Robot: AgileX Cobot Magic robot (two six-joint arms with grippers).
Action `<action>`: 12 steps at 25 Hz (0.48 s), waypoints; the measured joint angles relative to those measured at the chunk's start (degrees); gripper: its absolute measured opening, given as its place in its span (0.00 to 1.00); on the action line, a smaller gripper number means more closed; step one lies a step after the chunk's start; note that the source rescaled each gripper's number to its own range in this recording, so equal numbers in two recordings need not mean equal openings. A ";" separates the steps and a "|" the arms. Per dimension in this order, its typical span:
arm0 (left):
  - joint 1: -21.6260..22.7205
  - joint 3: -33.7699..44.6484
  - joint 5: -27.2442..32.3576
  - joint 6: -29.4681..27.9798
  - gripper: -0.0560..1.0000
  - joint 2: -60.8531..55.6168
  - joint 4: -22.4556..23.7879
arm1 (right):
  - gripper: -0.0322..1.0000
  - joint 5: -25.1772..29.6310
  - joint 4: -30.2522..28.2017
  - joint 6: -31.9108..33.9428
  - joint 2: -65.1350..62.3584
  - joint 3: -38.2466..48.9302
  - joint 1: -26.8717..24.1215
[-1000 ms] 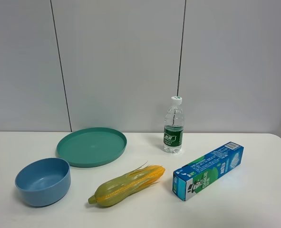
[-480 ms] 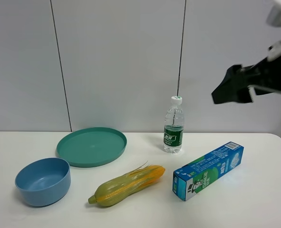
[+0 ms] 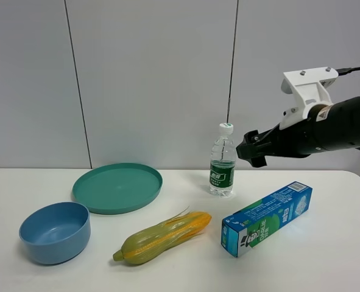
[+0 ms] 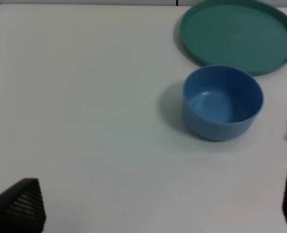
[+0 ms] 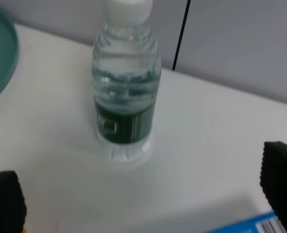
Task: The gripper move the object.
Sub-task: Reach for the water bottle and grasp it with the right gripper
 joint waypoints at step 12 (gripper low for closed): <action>0.00 0.00 0.00 0.00 1.00 0.00 0.00 | 1.00 -17.71 1.27 -4.15 19.27 -9.33 0.00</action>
